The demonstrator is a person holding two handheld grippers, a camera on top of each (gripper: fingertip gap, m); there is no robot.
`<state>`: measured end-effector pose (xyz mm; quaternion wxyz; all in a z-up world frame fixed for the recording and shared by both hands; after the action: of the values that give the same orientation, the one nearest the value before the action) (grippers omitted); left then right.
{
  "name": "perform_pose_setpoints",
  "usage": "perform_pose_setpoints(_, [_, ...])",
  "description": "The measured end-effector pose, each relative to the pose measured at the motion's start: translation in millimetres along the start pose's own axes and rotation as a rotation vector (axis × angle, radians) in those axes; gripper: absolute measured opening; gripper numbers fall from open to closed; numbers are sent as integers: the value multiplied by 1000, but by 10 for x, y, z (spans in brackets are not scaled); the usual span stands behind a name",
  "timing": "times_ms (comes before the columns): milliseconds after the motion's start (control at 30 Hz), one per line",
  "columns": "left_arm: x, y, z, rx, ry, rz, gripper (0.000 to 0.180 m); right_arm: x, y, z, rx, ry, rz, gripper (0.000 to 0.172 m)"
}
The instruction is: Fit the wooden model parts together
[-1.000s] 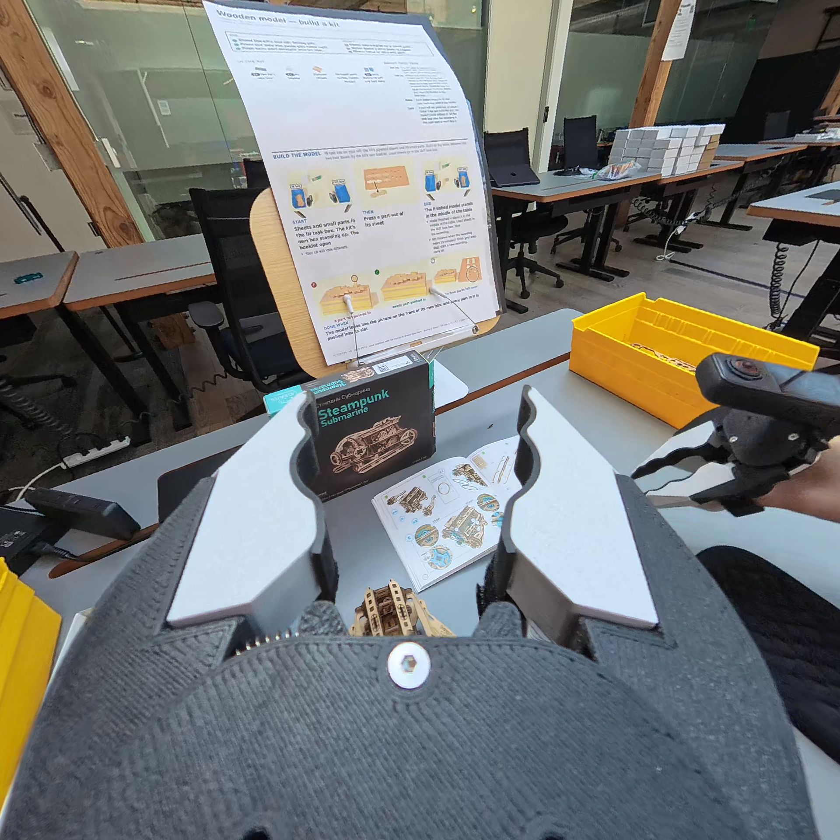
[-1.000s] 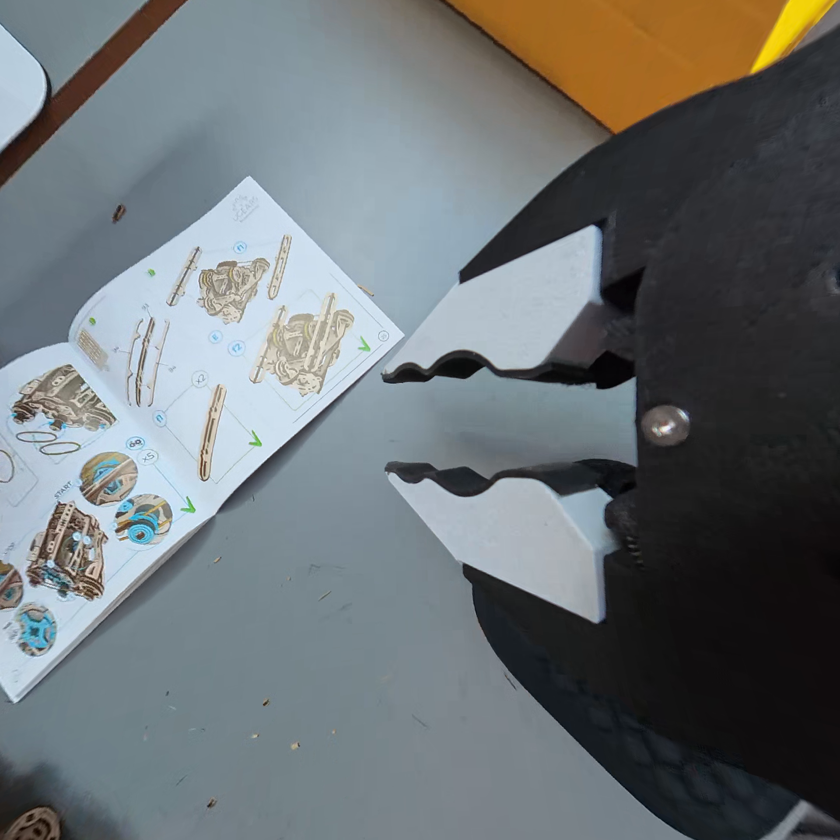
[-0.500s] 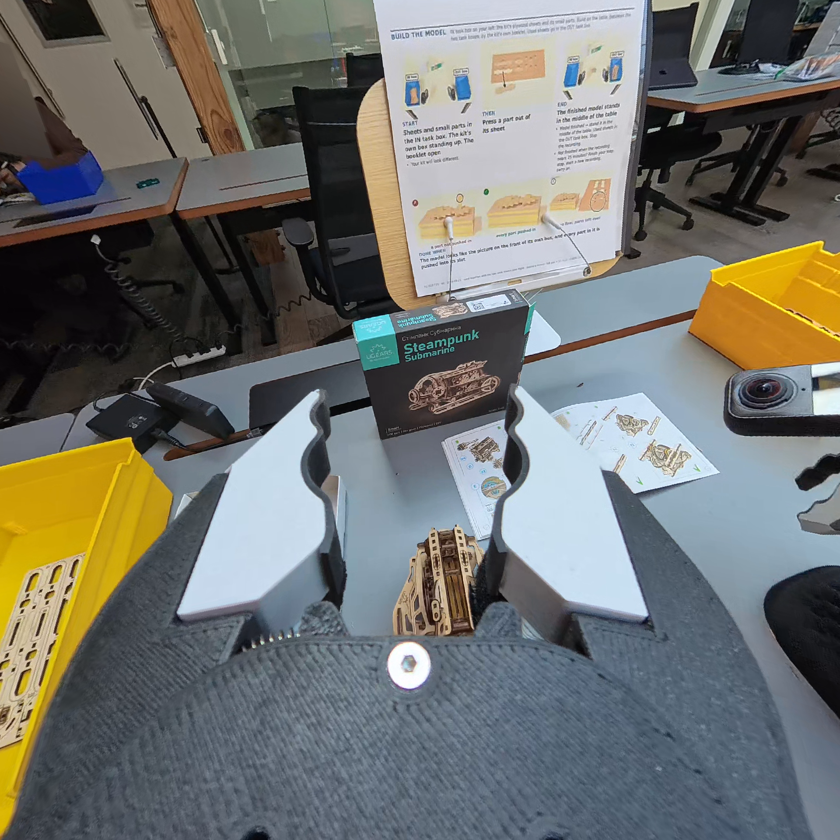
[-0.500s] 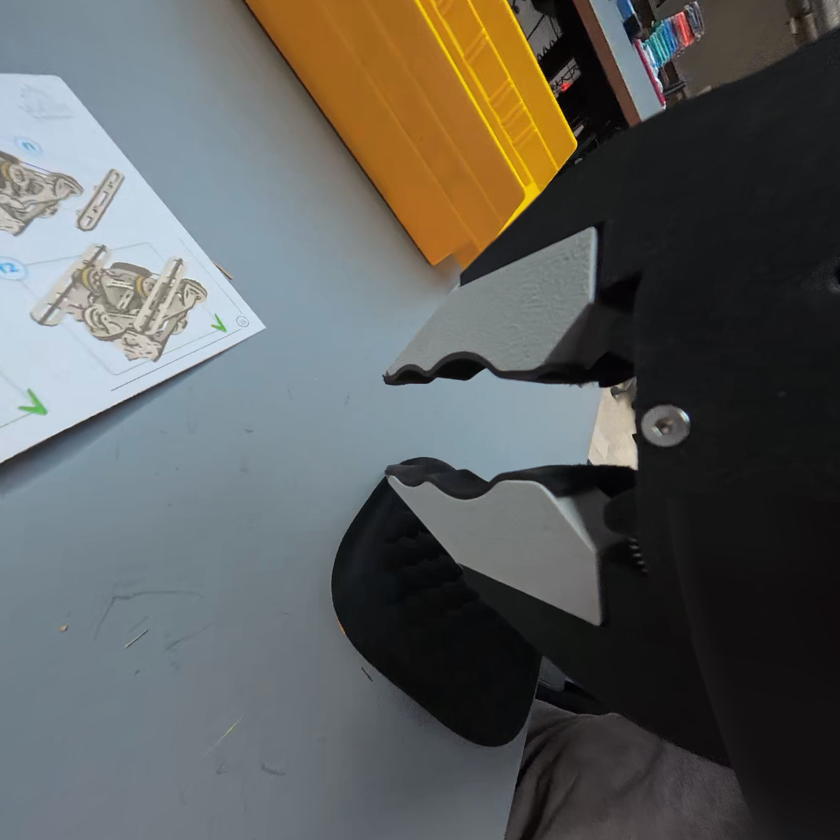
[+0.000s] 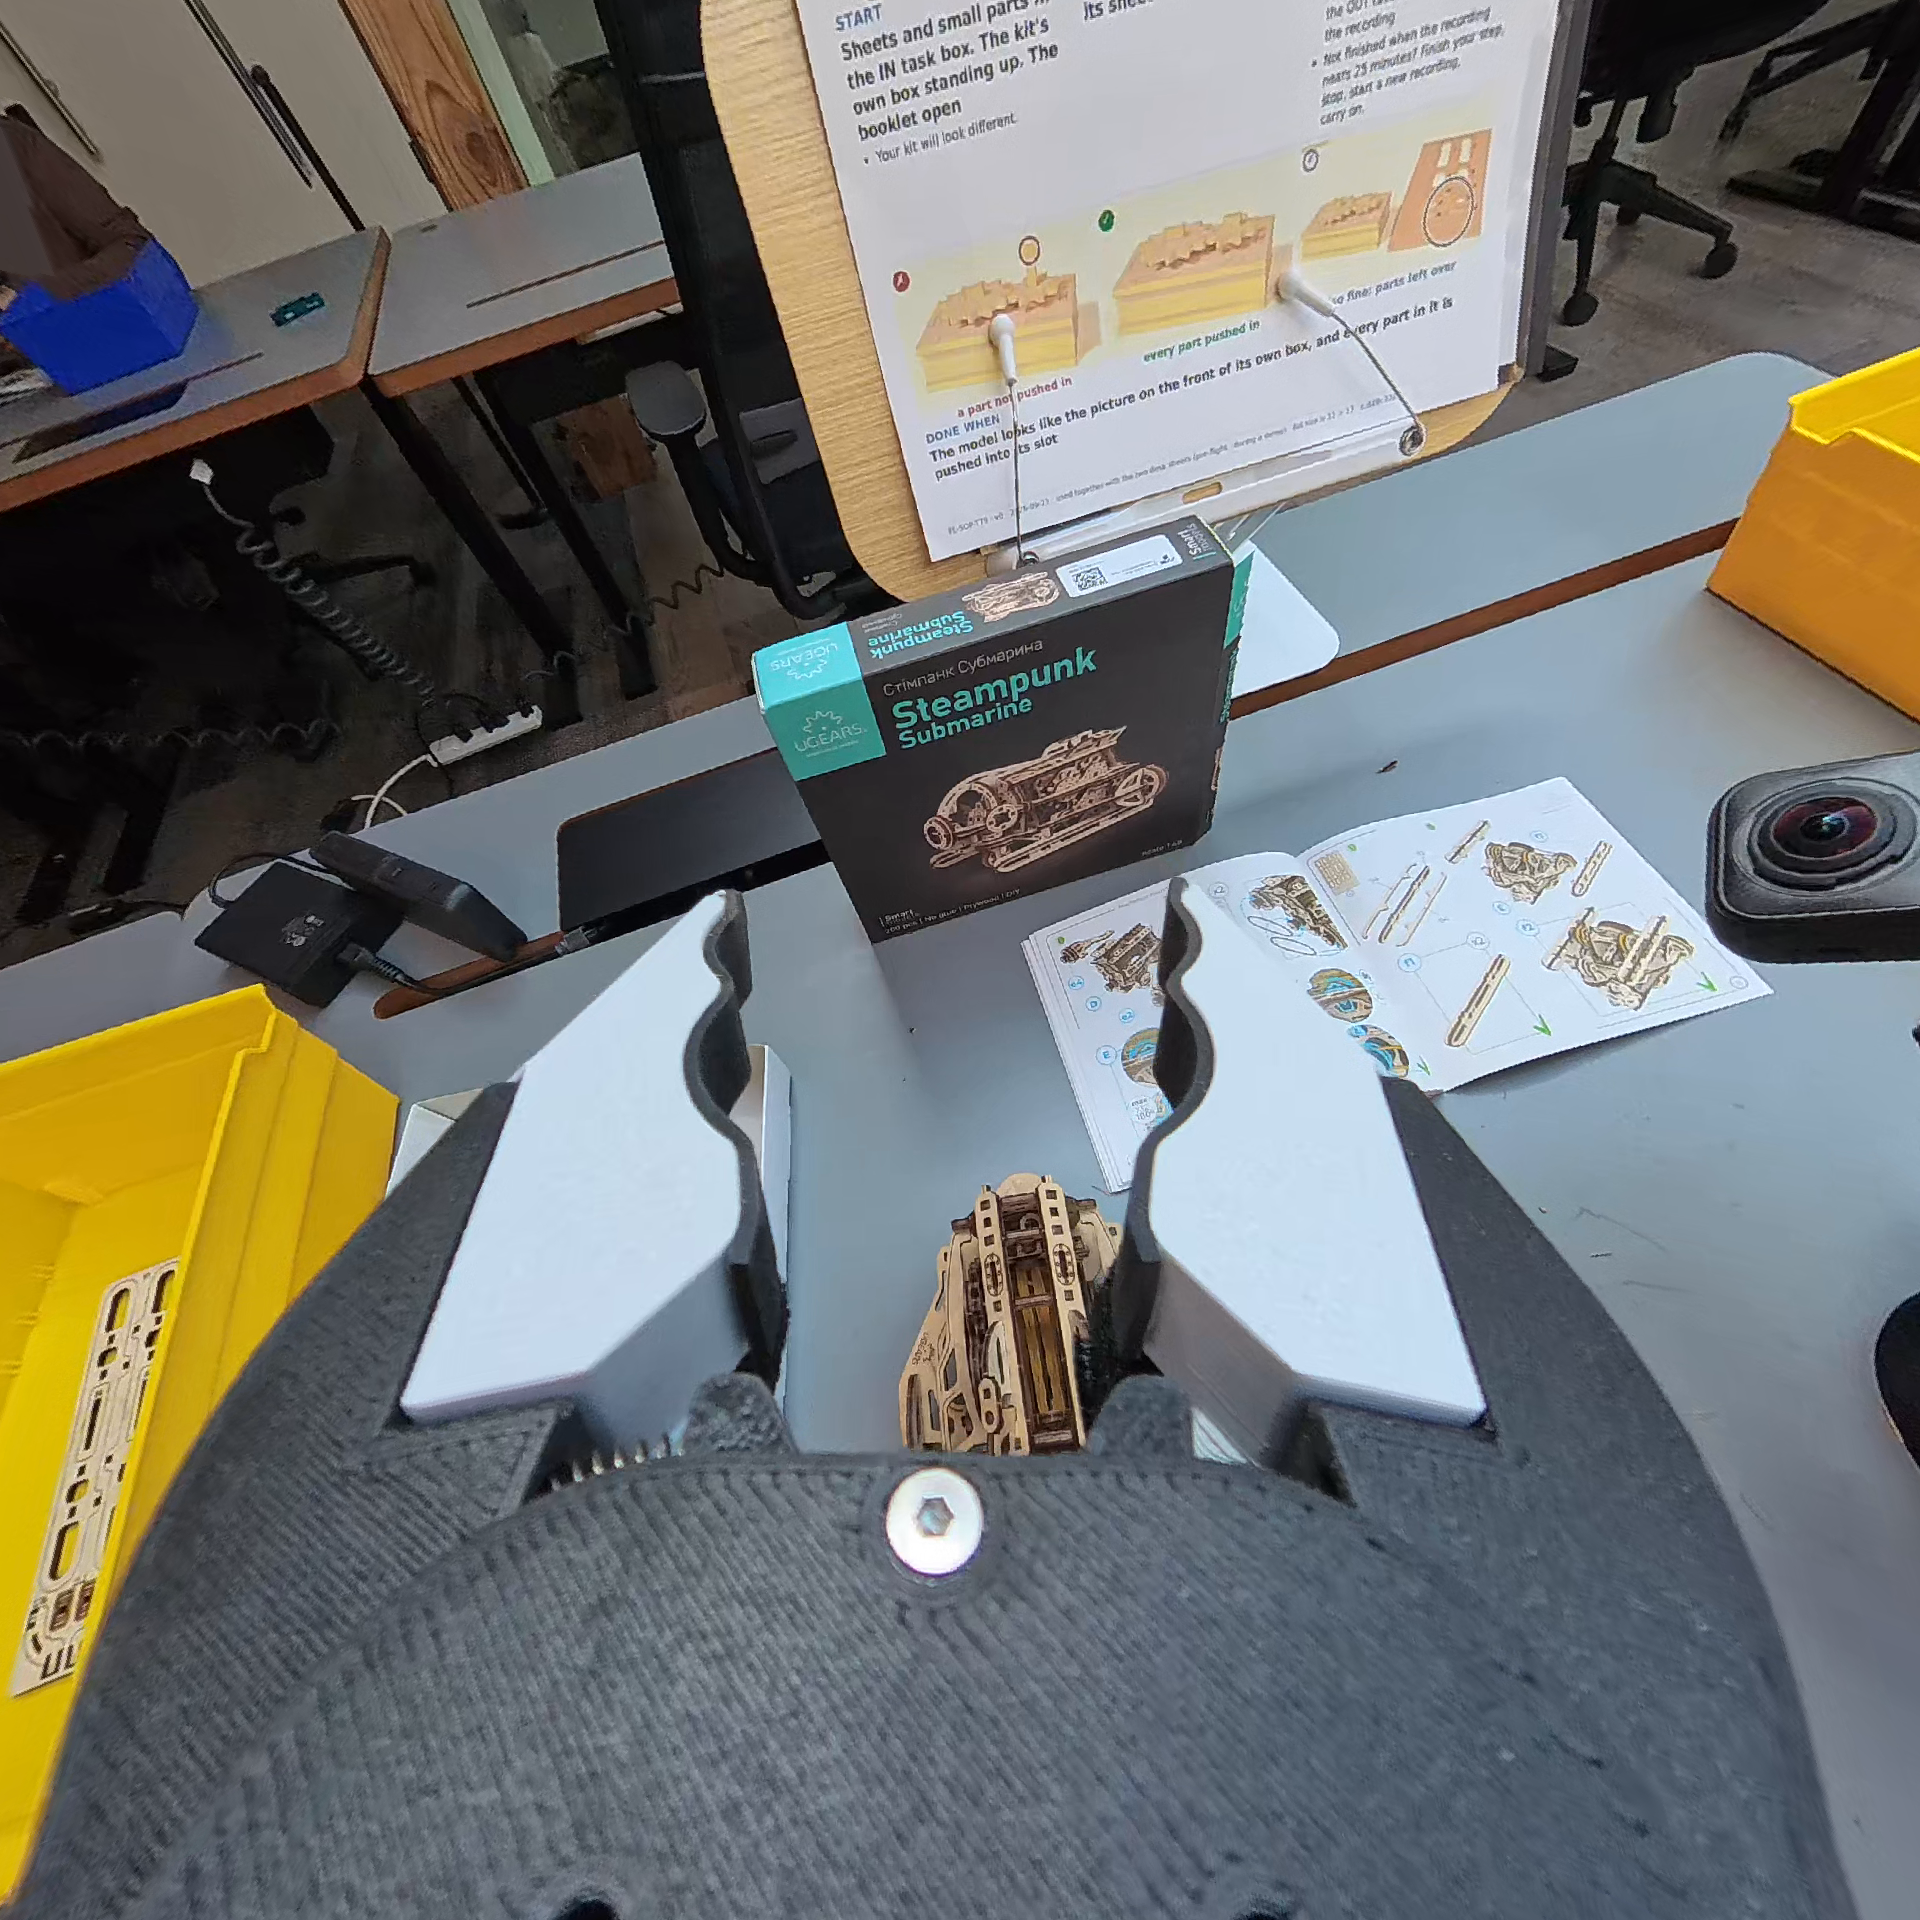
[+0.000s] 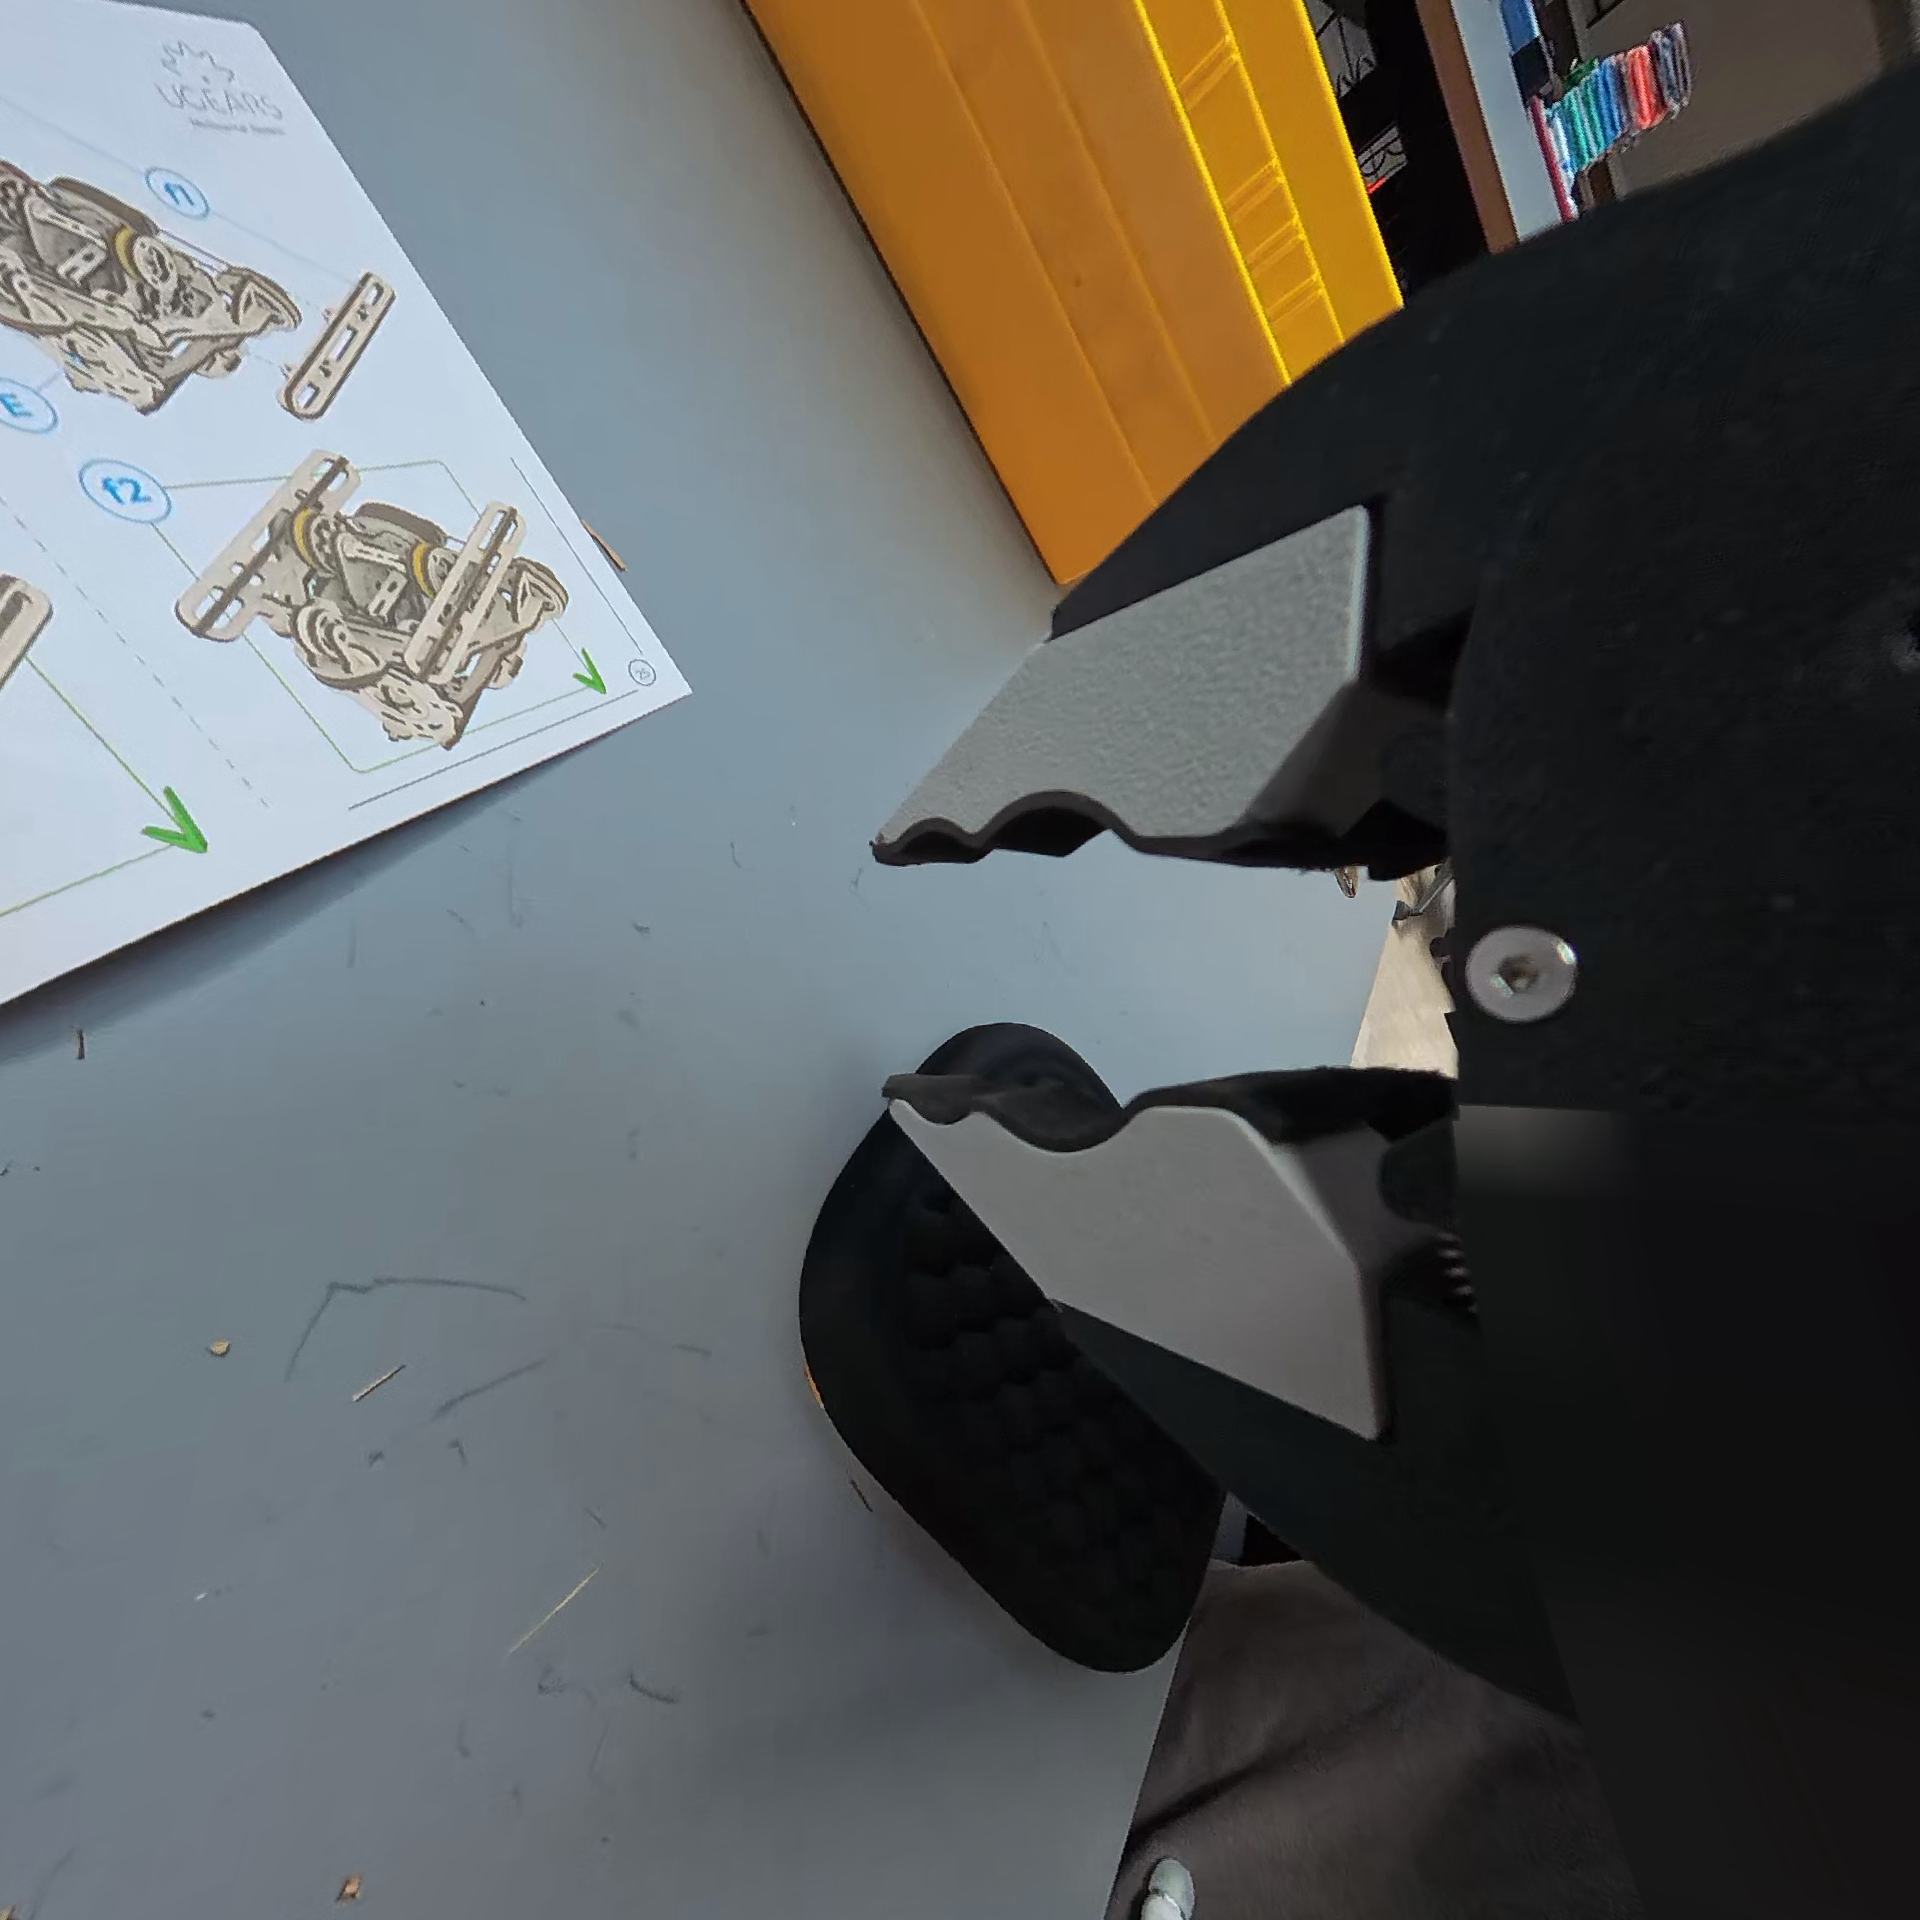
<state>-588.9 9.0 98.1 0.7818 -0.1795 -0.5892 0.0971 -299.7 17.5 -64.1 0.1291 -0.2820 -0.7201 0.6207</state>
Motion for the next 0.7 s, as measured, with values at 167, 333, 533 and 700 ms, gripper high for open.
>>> perform_pose_setpoints(167, [-18, -48, 27, -10, -19, -3, 80, 16, 59, 62, -36, -30, 46, 40])
perform_pose_setpoints(333, [47, -155, 95, 0, -34, -61, 79, 70, 89, 40, -36, -35, 45, 40])
perform_pose_setpoints(533, [121, -261, 143, -9, -56, -150, 78, 53, 37, -200, 51, 16, -45, 37])
perform_pose_setpoints(700, [95, -242, 138, -50, -42, -144, 81, 72, -168, -607, 72, 183, -243, 38])
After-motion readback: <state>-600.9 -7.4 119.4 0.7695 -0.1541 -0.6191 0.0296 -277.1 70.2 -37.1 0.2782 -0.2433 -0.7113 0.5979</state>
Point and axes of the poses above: each gripper's, where its closed fingertips meet, y out along the fingers, x out of its top, z = x × y across the jaws, the point moved 5 cm from there along -y, back along the fingers, and after that the axes turned 5 degrees about y, right-handed, at the moved point
